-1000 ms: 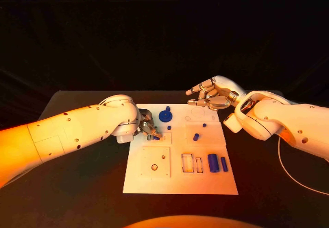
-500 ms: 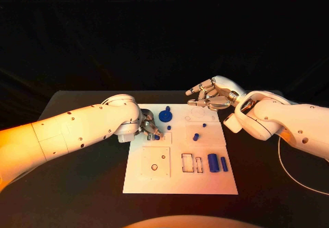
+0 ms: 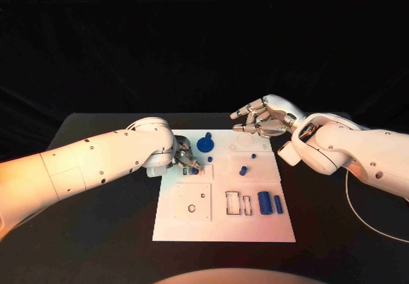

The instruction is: Assemble the parts on the task board

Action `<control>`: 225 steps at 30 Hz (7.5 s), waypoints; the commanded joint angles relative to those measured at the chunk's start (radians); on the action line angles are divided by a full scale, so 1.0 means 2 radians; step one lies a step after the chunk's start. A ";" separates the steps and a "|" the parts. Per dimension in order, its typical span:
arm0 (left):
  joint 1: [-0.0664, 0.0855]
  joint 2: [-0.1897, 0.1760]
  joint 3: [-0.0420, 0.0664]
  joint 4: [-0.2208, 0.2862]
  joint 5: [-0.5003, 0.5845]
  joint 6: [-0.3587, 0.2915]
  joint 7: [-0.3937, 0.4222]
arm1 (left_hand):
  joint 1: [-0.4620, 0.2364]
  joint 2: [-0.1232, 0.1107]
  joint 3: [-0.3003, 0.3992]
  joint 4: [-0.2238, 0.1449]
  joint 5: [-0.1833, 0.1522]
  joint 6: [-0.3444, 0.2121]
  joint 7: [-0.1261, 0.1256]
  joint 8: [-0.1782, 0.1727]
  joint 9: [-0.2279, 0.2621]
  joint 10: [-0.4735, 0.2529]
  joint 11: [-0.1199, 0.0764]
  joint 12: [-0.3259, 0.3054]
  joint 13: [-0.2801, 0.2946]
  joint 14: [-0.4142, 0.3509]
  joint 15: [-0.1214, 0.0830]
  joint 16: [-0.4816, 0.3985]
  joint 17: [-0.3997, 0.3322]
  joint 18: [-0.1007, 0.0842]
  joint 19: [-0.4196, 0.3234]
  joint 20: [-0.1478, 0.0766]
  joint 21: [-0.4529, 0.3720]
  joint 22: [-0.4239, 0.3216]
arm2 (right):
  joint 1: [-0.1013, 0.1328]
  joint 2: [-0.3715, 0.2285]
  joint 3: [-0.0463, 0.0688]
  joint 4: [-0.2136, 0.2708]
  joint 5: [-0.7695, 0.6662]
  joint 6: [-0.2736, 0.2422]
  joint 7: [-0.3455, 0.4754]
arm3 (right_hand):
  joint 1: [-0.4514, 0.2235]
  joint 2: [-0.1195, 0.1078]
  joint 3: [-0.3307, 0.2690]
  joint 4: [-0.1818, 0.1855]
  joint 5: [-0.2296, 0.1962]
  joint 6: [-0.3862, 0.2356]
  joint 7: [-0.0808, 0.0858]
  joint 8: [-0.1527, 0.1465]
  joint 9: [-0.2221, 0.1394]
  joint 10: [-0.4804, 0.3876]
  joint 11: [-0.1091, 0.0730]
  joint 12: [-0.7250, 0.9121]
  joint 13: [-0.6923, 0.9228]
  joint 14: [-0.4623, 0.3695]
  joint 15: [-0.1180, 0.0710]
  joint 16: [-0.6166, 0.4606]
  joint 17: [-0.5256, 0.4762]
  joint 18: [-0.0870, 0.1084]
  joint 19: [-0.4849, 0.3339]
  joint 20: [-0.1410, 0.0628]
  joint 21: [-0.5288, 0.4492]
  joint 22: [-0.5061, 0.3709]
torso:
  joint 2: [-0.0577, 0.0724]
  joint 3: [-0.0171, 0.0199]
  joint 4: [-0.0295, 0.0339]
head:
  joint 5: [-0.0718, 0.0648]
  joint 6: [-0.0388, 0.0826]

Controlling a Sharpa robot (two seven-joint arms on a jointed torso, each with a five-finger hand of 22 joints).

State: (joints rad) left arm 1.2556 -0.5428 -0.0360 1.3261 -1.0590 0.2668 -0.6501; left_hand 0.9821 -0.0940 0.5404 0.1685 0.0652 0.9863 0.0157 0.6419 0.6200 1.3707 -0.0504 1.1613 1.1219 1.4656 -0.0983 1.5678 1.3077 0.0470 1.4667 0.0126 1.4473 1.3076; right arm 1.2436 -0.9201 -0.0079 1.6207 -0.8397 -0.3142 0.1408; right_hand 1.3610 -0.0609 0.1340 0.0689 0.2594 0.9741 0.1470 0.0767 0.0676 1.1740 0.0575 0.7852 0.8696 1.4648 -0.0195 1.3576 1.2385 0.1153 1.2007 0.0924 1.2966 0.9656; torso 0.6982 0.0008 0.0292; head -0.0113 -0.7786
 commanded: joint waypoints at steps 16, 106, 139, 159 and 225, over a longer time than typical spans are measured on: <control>-0.003 -0.002 -0.001 0.002 -0.010 0.010 -0.004 | -0.037 -0.011 -0.088 0.021 -0.002 0.019 -0.003 -0.008 -0.006 0.013 -0.002 0.002 0.003 0.053 -0.005 0.002 0.132 -0.007 0.024 -0.004 0.007 0.075 | 0.000 -0.001 0.000 0.001 -0.005 0.009 0.003 | -0.005 -0.001 -0.003 0.004 0.003 0.004 0.000 0.003 0.000 0.000 0.000 0.001 -0.002 0.016 0.001 -0.004 -0.002 0.004 -0.005 0.000 -0.005 -0.003 | 0.000 -0.0003 0.0000 | -0.001 -0.002; 0.041 0.062 0.015 -0.176 -0.011 0.101 0.020 | 0.088 0.060 -0.288 0.047 -0.004 -0.009 0.015 -0.040 -0.042 -0.039 0.013 -0.077 -0.095 0.053 0.007 0.002 0.132 0.001 0.013 0.007 -0.025 0.056 | -0.001 0.015 -0.001 -0.013 -0.007 0.017 0.001 | -0.006 0.003 -0.003 0.006 0.006 0.004 0.000 0.003 0.000 -0.001 -0.001 0.001 -0.005 0.015 0.001 -0.009 -0.007 0.005 -0.008 0.000 -0.010 -0.011 | 0.004 -0.0010 -0.0035 | 0.006 0.004; 0.040 0.058 0.013 -0.175 0.012 0.085 0.026 | 0.136 0.051 0.000 -0.049 -0.002 -0.035 0.019 -0.033 -0.029 -0.047 0.013 -0.091 -0.119 0.053 0.009 0.002 0.132 0.002 0.012 0.007 -0.032 0.059 | -0.001 0.016 -0.001 -0.014 -0.007 0.022 0.001 | -0.006 0.003 -0.003 0.006 0.006 0.004 0.000 0.003 0.000 -0.001 -0.001 0.001 -0.005 0.015 0.001 -0.009 -0.007 0.005 -0.008 0.000 -0.010 -0.011 | 0.004 -0.0009 -0.0033 | 0.007 0.003; 0.020 -0.058 0.011 0.015 0.016 -0.043 0.095 | 0.089 0.000 0.078 -0.085 0.073 -0.017 0.012 -0.022 -0.022 -0.020 0.008 -0.072 -0.102 0.053 0.004 0.002 0.132 -0.002 0.019 0.004 -0.022 0.071 | -0.002 0.014 -0.003 -0.016 -0.007 0.024 0.000 | -0.005 0.003 -0.003 0.006 0.007 0.004 0.000 0.003 0.000 -0.001 -0.001 0.003 -0.004 0.015 0.001 -0.009 -0.007 0.006 -0.008 0.000 -0.011 -0.012 | 0.003 -0.0004 -0.0008 | 0.008 0.002; -0.009 -0.064 0.003 0.045 -0.029 0.003 0.053 | 0.085 -0.007 0.078 -0.090 0.078 -0.005 0.010 -0.027 -0.026 -0.013 0.007 -0.074 -0.105 0.053 0.004 0.002 0.132 -0.003 0.021 0.003 -0.018 0.075 | -0.007 0.014 -0.003 -0.015 -0.006 0.025 0.002 | -0.005 0.003 -0.003 0.006 0.007 0.004 0.000 0.003 0.000 -0.001 -0.001 0.003 -0.004 0.015 0.001 -0.010 -0.007 0.006 -0.009 0.000 -0.011 -0.013 | 0.002 0.0009 0.0003 | 0.011 -0.007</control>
State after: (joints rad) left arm 1.2419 -0.6776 -0.0257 1.4142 -1.1269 0.2303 -0.5313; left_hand 1.1541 -0.1092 0.5703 0.1194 0.2197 0.9668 0.0389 0.5885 0.5681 1.3365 -0.0373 1.0158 0.9131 1.4675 -0.0858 1.5678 1.3074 0.0473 1.4650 0.0250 1.4086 1.3076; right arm 1.2309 -0.8926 -0.0147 1.5885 -0.8453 -0.2761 0.1393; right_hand 1.3477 -0.0634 0.1243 0.0787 0.2670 0.9741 0.1469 0.0767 0.0675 1.1740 0.0575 0.7852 0.8617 1.4648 -0.0195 1.3422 1.2251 0.1153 1.1890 0.0952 1.2781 0.9402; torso 0.7028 0.0023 0.0304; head 0.0108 -0.7939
